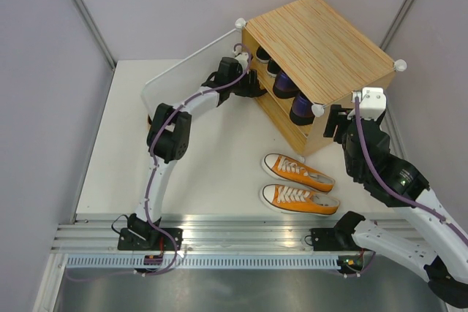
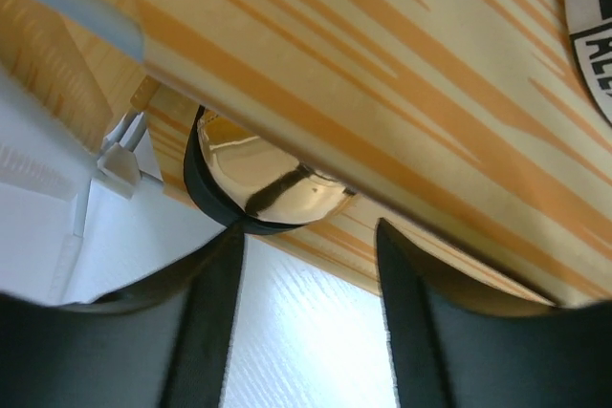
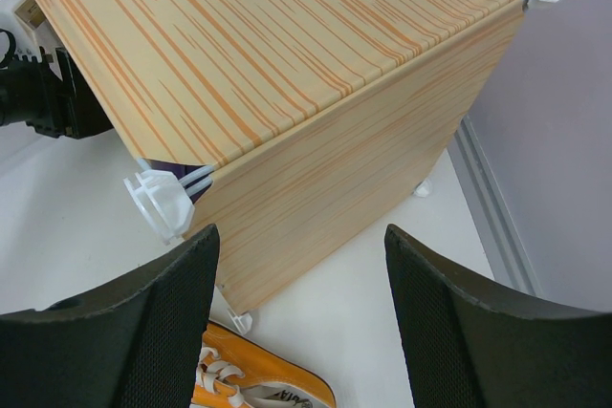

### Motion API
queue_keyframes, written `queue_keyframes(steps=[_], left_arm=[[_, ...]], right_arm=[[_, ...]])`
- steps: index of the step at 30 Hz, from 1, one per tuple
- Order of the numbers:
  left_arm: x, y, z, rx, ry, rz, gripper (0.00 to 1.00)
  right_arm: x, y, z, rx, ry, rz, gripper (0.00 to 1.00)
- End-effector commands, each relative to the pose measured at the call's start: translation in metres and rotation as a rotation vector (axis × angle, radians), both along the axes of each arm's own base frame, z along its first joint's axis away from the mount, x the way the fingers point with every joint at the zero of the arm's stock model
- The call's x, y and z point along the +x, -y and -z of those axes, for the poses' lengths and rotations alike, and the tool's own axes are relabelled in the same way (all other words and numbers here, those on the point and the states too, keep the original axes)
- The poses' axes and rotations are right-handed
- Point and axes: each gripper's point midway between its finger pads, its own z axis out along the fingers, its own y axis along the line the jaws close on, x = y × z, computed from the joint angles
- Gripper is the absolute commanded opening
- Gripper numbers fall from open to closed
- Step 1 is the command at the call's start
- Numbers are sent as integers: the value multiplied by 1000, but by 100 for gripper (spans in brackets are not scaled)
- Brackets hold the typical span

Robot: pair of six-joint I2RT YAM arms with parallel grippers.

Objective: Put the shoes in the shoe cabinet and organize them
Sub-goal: Place the shoe in the shoe cabinet, then pick up the shoe from the center of the board.

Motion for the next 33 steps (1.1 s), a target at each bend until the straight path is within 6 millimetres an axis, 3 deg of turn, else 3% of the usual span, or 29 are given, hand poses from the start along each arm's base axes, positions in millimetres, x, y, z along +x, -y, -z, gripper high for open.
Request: queue_keyframes(steps=[1, 2, 3, 4, 5, 9, 15, 16, 17, 18, 19, 20, 22, 23, 30, 33], left_arm=[[2, -7, -17, -48, -1, -46, 65], [-4, -9, -18, -54, -8, -46, 68], [-4, -7, -53, -103, 71, -38, 71], [-17, -13, -41, -97, 44, -37, 76], [-22, -15, -48, -105, 54, -38, 78], [-50, -24, -92, -145, 129, -6, 82], [-112, -59, -159, -172, 211, -26, 84], [-127, -68, -148, -158, 186, -36, 84], [-145, -78, -187, -190, 263, -41, 84], [-157, -86, -197, -197, 285, -45, 84], [-173, -94, -189, -180, 283, -44, 84], [-192, -109, -225, -204, 359, -71, 84], [-210, -127, -240, -193, 390, -110, 84], [-221, -147, -253, -178, 410, -179, 84], [-241, -226, -278, -22, 445, -494, 84], [-243, -262, -307, 16, 491, -671, 87]], right_arm=[[-1, 1, -13, 28, 40, 6, 74], [-1, 1, -14, 34, 43, 0, 75], [-1, 1, -13, 39, 43, 0, 75], [-2, 0, -13, 44, 44, -8, 75], [-3, 0, -13, 46, 44, -9, 75], [-4, -2, -10, 62, 41, -21, 75], [-9, -4, -11, 111, 55, -51, 75], [-10, -4, -11, 116, 57, -52, 75], [-11, -5, -10, 124, 57, -55, 75], [-12, -7, -10, 136, 57, -70, 75], [-12, -8, -10, 141, 57, -80, 75], [-12, -9, -8, 148, 55, -85, 75], [-13, -12, -6, 159, 55, -100, 75], [-13, -14, -4, 159, 56, -107, 75], [-16, -21, -9, 192, 73, -162, 75], [-18, -22, -11, 200, 78, -174, 75]])
